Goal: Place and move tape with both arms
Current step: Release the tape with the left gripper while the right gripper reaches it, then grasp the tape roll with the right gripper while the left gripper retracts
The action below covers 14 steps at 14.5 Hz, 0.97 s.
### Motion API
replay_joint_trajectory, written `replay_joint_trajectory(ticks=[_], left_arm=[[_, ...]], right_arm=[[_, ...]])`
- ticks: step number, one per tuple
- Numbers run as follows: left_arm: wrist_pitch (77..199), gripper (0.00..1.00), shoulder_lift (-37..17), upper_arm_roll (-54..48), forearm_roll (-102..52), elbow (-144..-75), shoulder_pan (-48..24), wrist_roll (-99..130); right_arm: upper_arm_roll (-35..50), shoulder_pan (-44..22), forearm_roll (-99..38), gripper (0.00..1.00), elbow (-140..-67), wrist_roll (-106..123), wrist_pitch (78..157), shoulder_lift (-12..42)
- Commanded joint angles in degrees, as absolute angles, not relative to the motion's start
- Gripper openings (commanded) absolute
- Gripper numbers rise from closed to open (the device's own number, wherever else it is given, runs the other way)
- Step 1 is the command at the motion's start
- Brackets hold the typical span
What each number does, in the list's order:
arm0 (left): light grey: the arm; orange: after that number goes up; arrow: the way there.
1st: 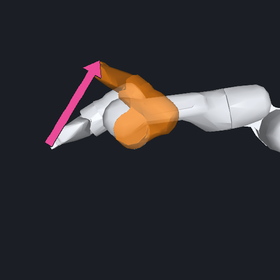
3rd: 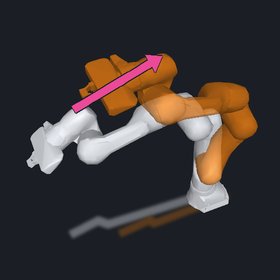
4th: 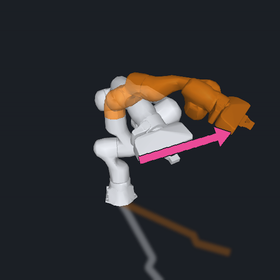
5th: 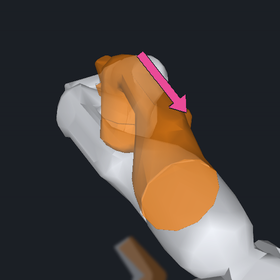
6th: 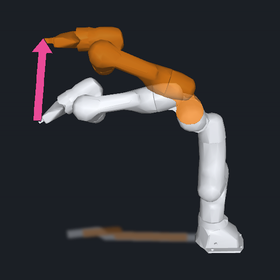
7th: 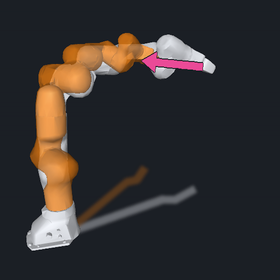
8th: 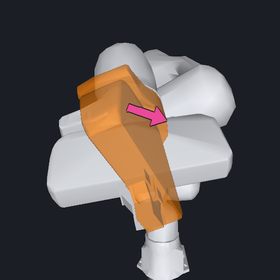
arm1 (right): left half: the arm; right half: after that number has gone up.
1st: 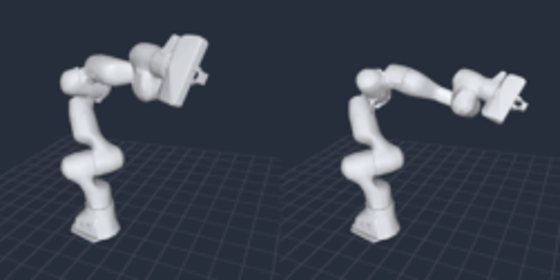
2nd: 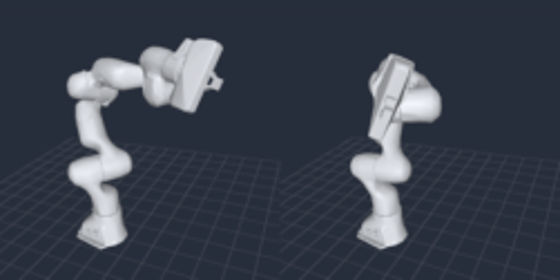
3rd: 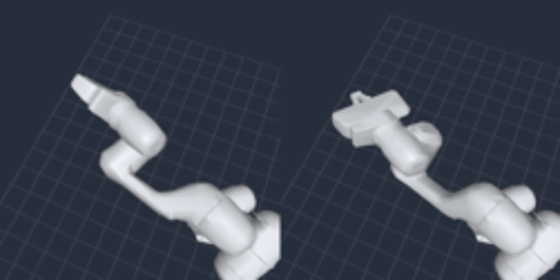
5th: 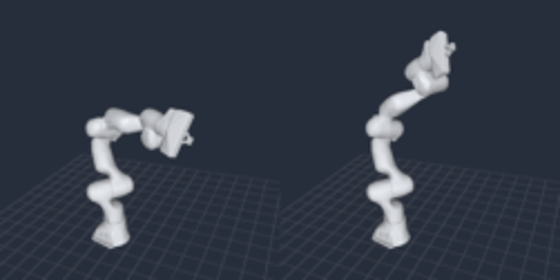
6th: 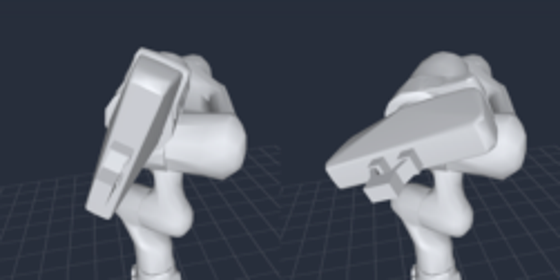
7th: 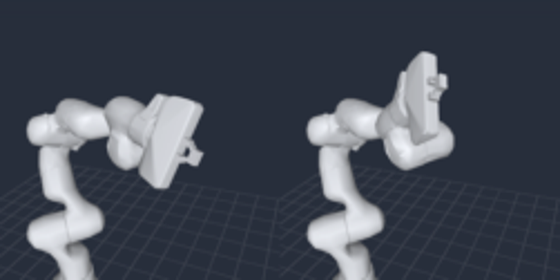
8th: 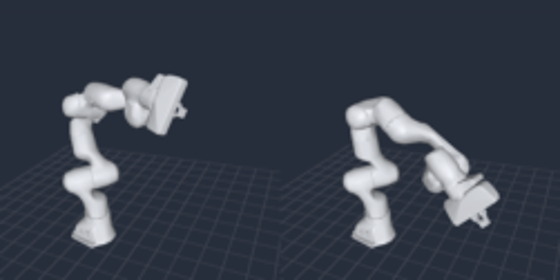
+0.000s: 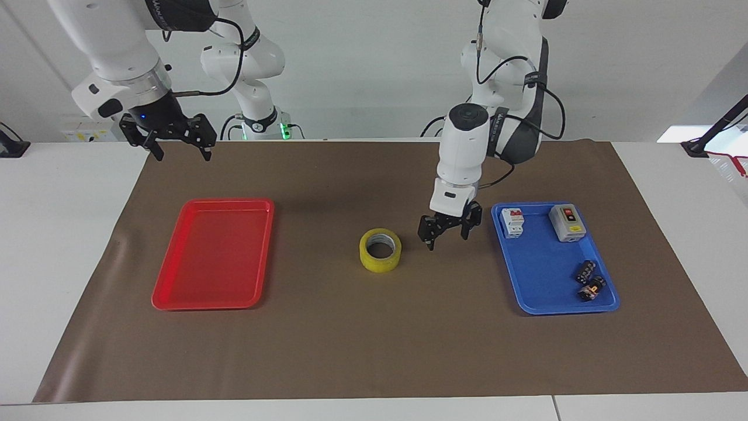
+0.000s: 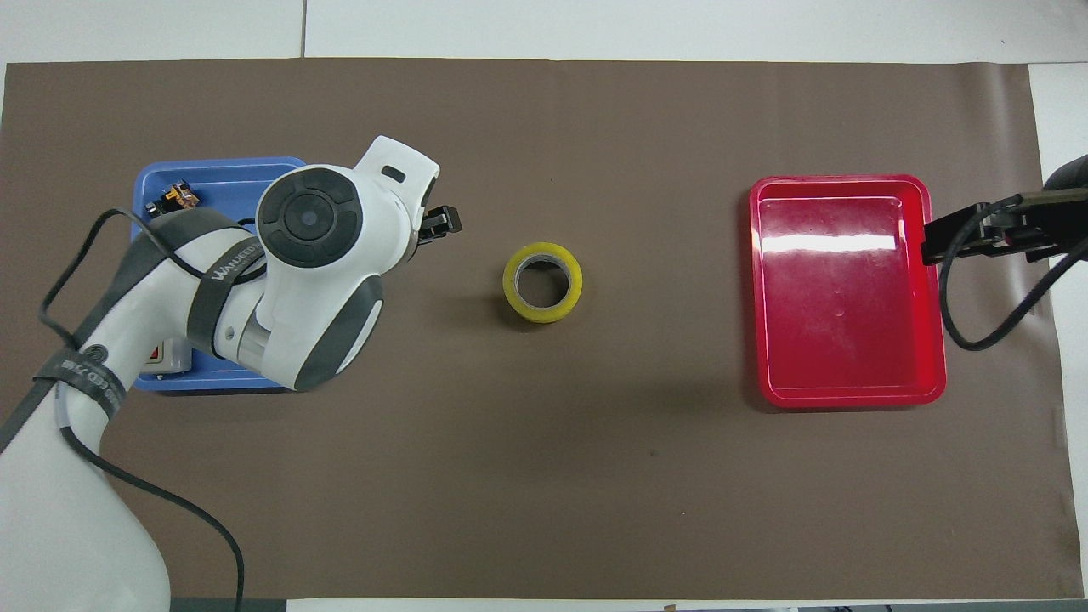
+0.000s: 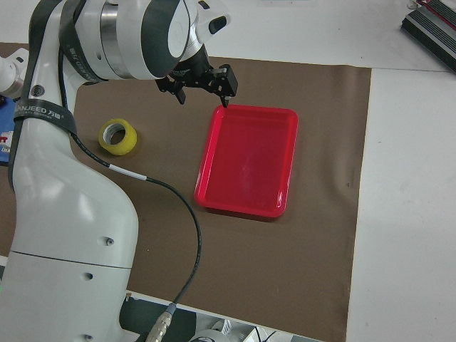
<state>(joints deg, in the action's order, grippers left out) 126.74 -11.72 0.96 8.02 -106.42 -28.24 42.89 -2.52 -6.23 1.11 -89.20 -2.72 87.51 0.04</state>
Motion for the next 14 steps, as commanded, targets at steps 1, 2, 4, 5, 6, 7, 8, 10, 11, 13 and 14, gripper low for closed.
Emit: replay_joint_trajectory(ticks=[1, 2, 4, 5, 6, 7, 8, 10, 11, 13, 14], left_arm=[[121.04, 1.0, -6.95, 0.7, 5.38, -108.02, -23.66, 32.38], [119.98, 1.0, -5.73, 0.7, 3.62, -108.02, -21.73, 28.69], [117.35, 1.0, -3.61, 0.7, 0.72, -107.84, -17.77, 22.0], [116.12, 1.0, -2.91, 0.79, -0.43, -107.58, -16.19, 19.19], [114.97, 1.0, -2.2, 0.79, -1.31, -107.23, -14.78, 16.99], [113.48, 1.0, -1.59, 0.79, -1.84, -106.88, -13.29, 15.05], [111.73, 1.0, -1.06, 1.05, -1.85, -106.27, -12.14, 13.2], [107.86, 1.0, -0.53, 1.49, -1.93, -104.42, -9.86, 9.6], [105.93, 1.0, -0.35, 1.49, -1.93, -103.02, -8.8, 8.97], [101.97, 1.0, -0.35, 1.58, -3.33, -99.69, -6.34, 8.18], [100.04, 1.0, -0.44, 1.58, -4.64, -98.19, -4.94, 6.87]], right_arm=[[-2.2, -11.24, 0.18, 1.0, -93.25, -6.14, 92.19, -0.98], [-2.2, -12.03, -2.35, 1.0, -93.08, -6.41, 92.89, 0.77], [-2.2, -16.23, -4.83, 1.0, -93.08, -10.08, 96.22, 4.29], [-2.2, -19.13, -4.75, 1.0, -93.08, -13.67, 99.02, 6.31], [-2.2, -21.34, -4.75, 1.0, -92.99, -15.71, 101.84, 8.33], [-2.2, -22.92, -4.75, 1.0, -92.99, -16.69, 104.48, 10.09], [-2.2, -23.98, -4.75, 1.0, -92.9, -17.22, 107.46, 12.2], [-2.2, -26.09, -4.75, 1.0, -92.73, -17.23, 110.91, 15.1], [-2.2, -27.15, -4.83, 1.0, -92.38, -17.4, 111.96, 16.34], [-2.2, -29.52, -4.57, 1.0, -90.45, -18.62, 113.72, 21.15], [-2.2, -30.49, -4.66, 1.0, -89.13, -18.72, 115.21, 24.05]])
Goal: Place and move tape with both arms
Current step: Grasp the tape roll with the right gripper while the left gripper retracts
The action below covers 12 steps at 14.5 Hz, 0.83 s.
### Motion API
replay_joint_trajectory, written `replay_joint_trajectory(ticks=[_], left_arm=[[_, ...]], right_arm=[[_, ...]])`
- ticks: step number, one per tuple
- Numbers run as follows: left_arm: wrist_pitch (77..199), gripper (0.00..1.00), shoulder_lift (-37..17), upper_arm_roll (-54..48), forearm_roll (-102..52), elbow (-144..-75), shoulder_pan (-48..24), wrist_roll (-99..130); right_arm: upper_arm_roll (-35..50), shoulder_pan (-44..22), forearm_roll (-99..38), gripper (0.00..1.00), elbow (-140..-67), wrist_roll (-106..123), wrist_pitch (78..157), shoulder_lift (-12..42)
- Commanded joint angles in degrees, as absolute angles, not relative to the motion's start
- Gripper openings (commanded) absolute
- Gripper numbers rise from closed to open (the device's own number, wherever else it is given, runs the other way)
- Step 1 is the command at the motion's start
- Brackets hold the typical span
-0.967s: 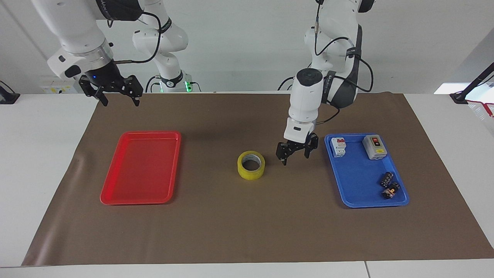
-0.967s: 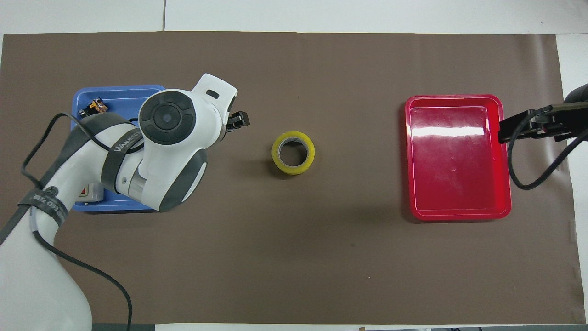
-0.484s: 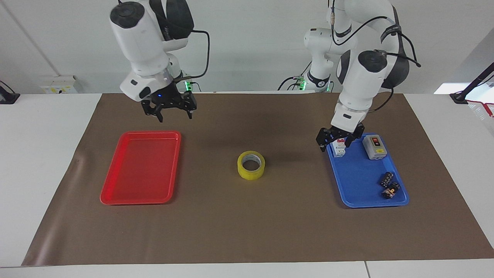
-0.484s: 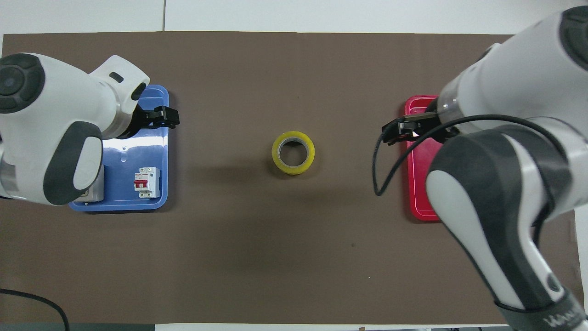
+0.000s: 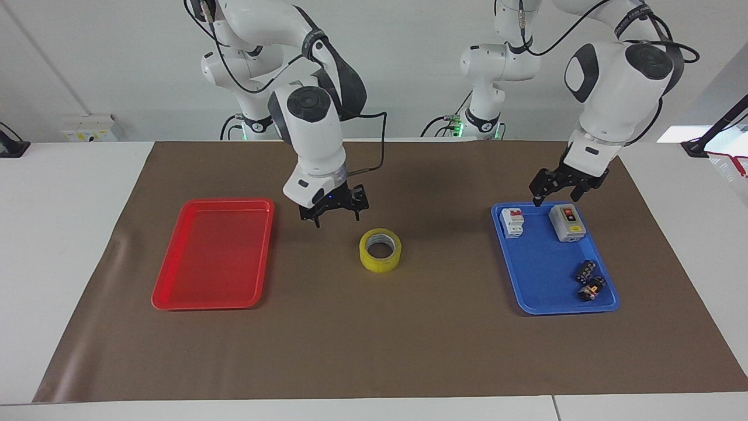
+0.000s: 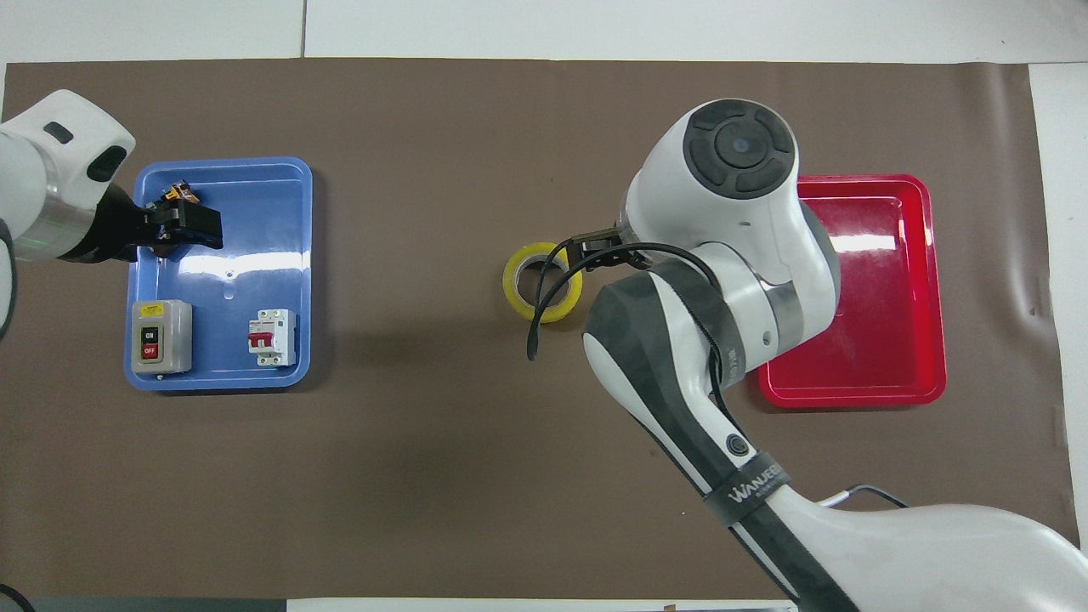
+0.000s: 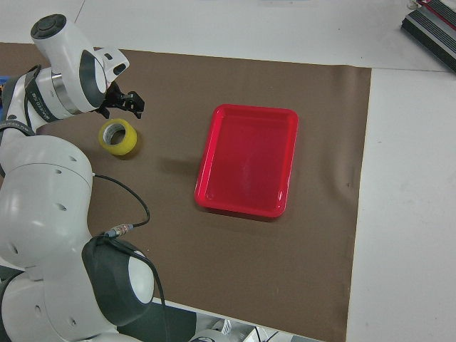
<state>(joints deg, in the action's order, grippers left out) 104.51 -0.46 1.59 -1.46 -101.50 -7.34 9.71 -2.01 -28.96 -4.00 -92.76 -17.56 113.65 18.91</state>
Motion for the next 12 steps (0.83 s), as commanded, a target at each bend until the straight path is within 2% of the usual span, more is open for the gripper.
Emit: replay_joint_trajectory(ticks=[1, 5, 8, 12], left_arm=[[97.67, 1.0, -0.35, 1.58, -5.18, -96.78, -3.88, 4.94], [92.73, 1.0, -0.62, 1.67, -5.19, -93.17, -1.06, 2.02], [92.2, 1.0, -0.09, 1.49, -4.92, -93.95, 0.0, 1.93], [92.02, 1.0, 0.79, 1.41, -4.66, -95.45, 0.0, 1.93]], right_arm=[[-2.11, -30.58, -5.01, 1.0, -88.95, -18.72, 117.49, 25.65], [-2.02, -31.9, -5.18, 1.0, -90.26, -17.67, 120.93, 28.9], [-2.02, -32.17, -5.27, 1.0, -93.86, -12.75, 123.74, 28.83], [-2.02, -32.34, -5.27, 1.0, -95.19, -9.85, 127.52, 29.62]])
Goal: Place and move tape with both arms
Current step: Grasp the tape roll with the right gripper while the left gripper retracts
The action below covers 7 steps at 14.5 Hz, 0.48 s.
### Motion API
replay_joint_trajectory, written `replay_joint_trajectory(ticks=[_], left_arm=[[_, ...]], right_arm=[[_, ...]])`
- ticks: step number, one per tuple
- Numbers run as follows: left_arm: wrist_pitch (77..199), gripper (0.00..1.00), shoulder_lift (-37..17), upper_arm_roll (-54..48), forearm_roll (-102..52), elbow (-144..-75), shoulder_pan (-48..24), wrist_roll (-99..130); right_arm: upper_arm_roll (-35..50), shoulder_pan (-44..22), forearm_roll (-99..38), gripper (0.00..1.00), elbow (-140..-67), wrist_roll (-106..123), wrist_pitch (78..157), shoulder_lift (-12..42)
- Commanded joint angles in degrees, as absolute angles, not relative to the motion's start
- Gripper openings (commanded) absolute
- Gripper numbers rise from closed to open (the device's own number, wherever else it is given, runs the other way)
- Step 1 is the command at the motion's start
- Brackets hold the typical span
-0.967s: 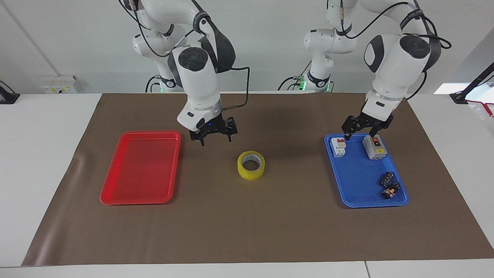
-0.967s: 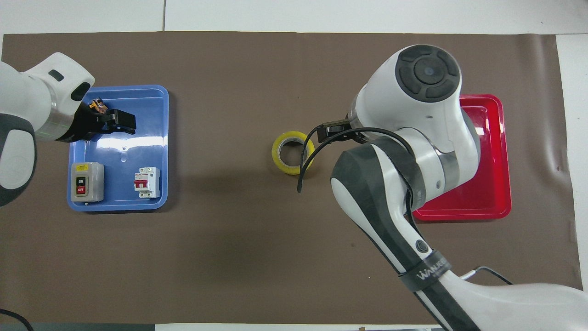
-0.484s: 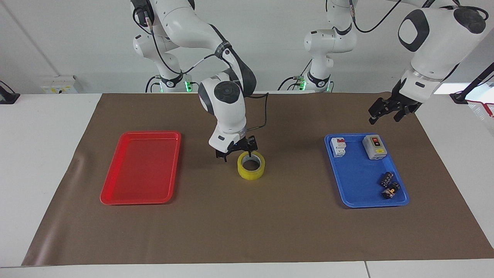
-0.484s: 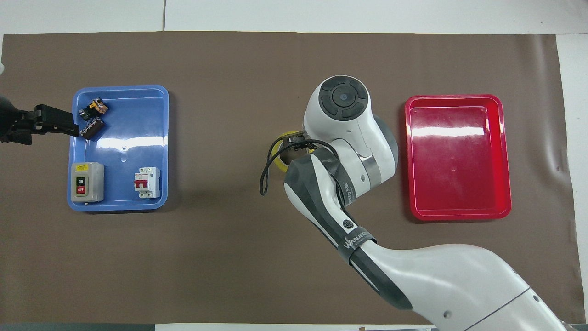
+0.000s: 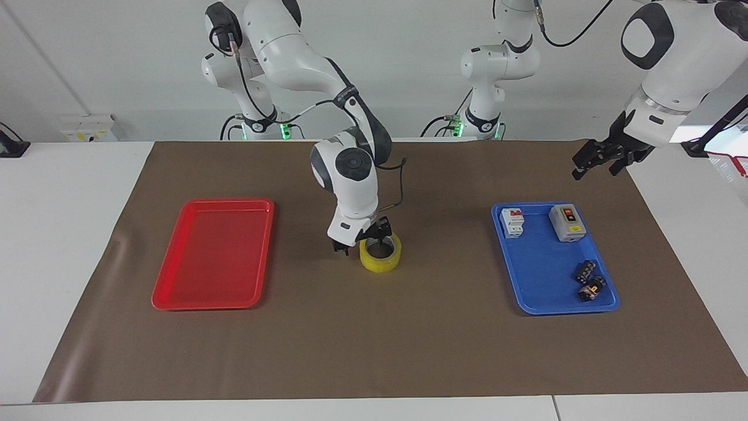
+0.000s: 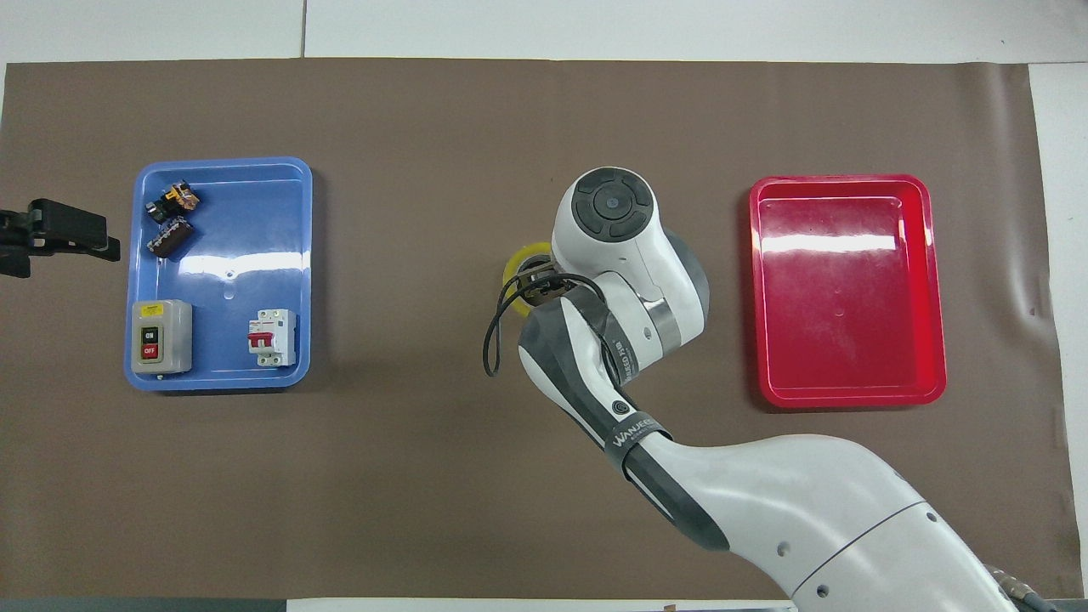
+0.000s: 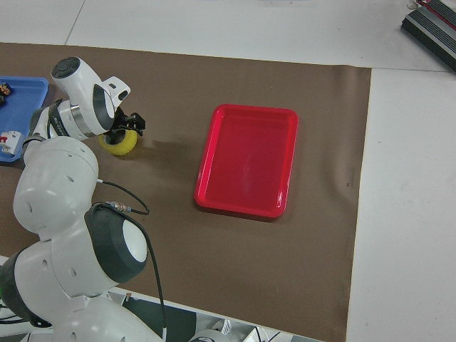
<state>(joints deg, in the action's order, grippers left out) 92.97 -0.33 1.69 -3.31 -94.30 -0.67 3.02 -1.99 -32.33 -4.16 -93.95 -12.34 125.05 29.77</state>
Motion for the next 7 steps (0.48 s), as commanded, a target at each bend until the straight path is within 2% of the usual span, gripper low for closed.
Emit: replay_joint_trajectory(ticks=[1, 7], left_arm=[[92.02, 1.0, 0.79, 1.41, -4.66, -95.54, -0.09, 1.93], [92.46, 1.0, 2.81, 1.23, -2.38, -98.09, -0.79, 1.41]], right_arm=[[-2.02, -32.34, -5.27, 1.0, -95.19, -9.76, 128.75, 30.14], [-2.02, -33.4, -4.66, 1.0, -95.8, -9.58, 130.34, 31.11]])
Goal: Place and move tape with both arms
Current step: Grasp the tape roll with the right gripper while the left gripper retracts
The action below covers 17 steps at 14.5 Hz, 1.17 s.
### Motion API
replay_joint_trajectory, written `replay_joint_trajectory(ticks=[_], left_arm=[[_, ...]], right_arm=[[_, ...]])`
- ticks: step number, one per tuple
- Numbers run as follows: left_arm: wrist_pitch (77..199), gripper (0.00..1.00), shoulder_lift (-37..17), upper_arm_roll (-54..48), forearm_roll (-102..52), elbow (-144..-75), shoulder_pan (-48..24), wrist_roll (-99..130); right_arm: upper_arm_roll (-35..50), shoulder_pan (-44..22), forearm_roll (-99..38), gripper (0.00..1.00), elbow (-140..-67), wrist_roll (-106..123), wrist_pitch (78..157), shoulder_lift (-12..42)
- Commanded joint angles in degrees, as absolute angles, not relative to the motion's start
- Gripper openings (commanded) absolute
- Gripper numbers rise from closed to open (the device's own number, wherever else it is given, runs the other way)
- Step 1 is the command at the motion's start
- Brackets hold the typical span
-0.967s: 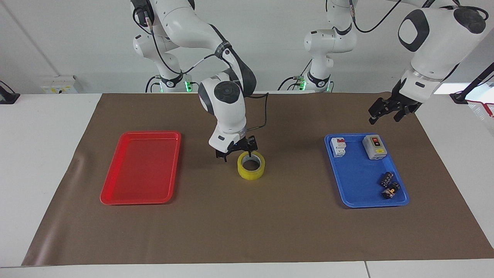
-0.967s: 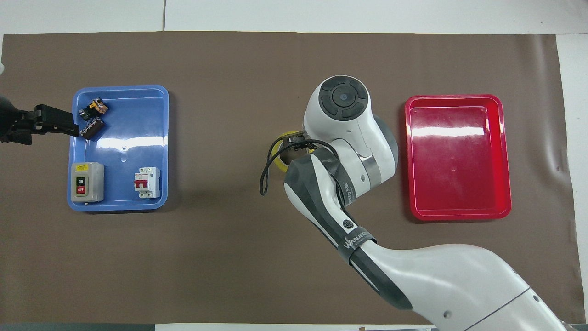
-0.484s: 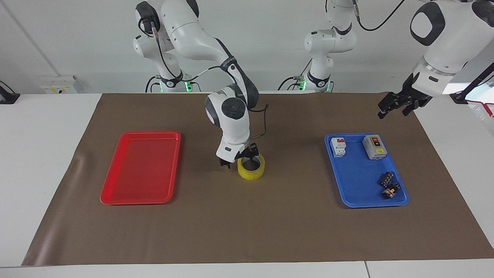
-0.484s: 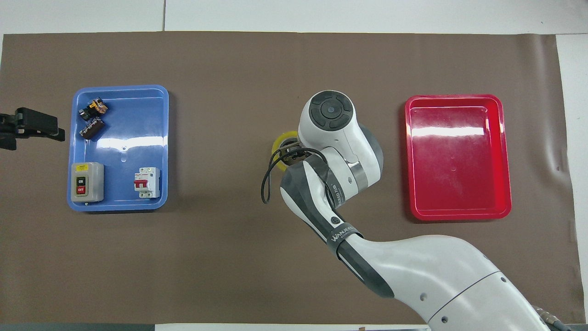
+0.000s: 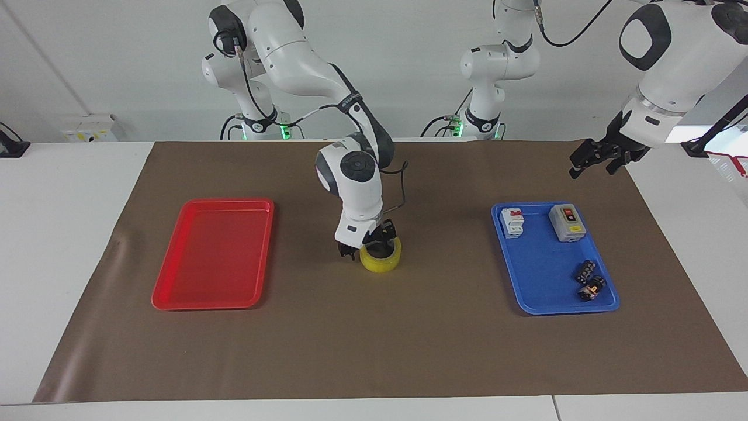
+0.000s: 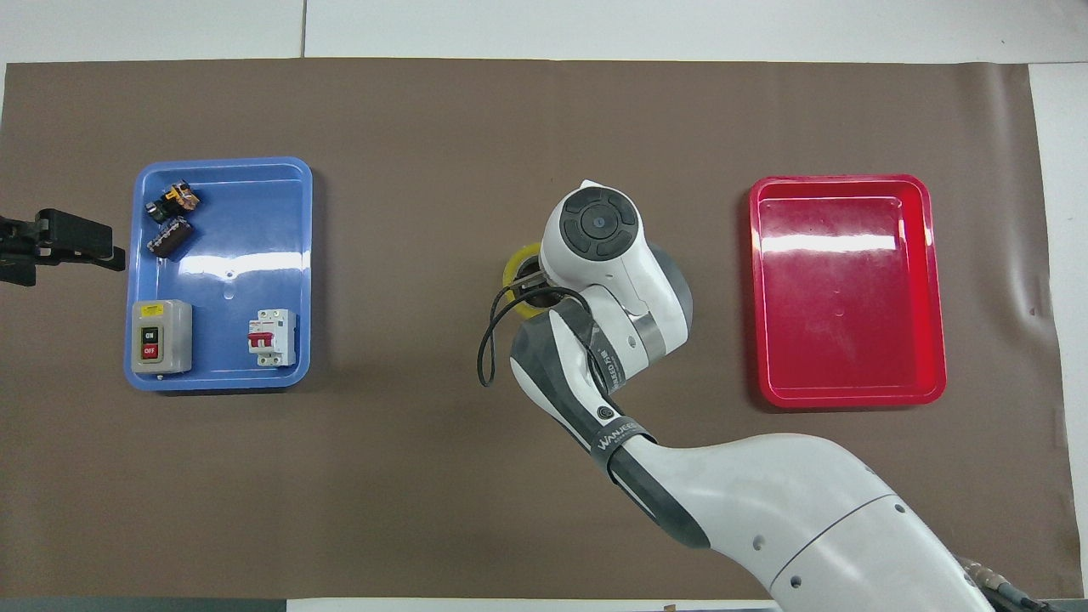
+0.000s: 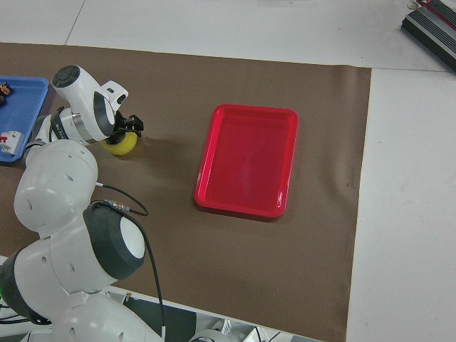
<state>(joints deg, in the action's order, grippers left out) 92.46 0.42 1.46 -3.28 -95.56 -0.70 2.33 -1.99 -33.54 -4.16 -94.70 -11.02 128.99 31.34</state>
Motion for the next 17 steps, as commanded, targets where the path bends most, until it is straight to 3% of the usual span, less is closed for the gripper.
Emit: replay_joint_trajectory(ticks=[1, 6, 8, 10, 12, 13, 14, 17], left_arm=[[92.46, 1.0, 2.73, 1.14, -2.37, -98.09, -0.88, 1.41], [92.29, 1.0, 2.9, 1.14, -2.29, -98.0, -0.88, 1.32], [92.29, 1.0, 3.34, 1.14, -2.11, -98.09, -0.79, 0.53], [92.29, 1.0, 3.34, 1.14, -1.32, -98.09, -0.88, 0.18], [92.29, 1.0, 3.69, 1.05, -0.97, -98.17, -0.88, 0.18], [92.29, 1.0, 3.78, 1.05, -0.97, -98.17, -0.88, 0.18], [92.46, 1.0, 3.78, 1.05, -0.97, -98.17, -0.88, 0.18], [92.81, 1.0, 3.78, 1.05, -0.97, -98.35, -0.88, 0.18]], right_arm=[[-2.02, -33.4, -4.66, 1.0, -95.89, -9.58, 130.52, 31.11], [-2.11, -33.13, -4.66, 1.0, -98.52, -6.59, 132.98, 30.76], [-2.11, -32.96, -4.57, 0.85, -98.26, -6.5, 132.72, 30.76], [-2.11, -32.78, -4.48, 0.77, -97.74, -6.5, 131.93, 30.76], [-2.02, -32.7, -4.48, 0.5, -97.3, -6.5, 131.49, 30.76], [-2.11, -32.7, -4.48, 0.21, -97.29, -6.42, 131.05, 30.76], [-2.11, -32.7, -4.4, 0.0, -97.12, -6.42, 129.91, 30.67], [-2.11, -32.87, -3.61, 0.0, -95.89, -6.5, 127.62, 30.5]])
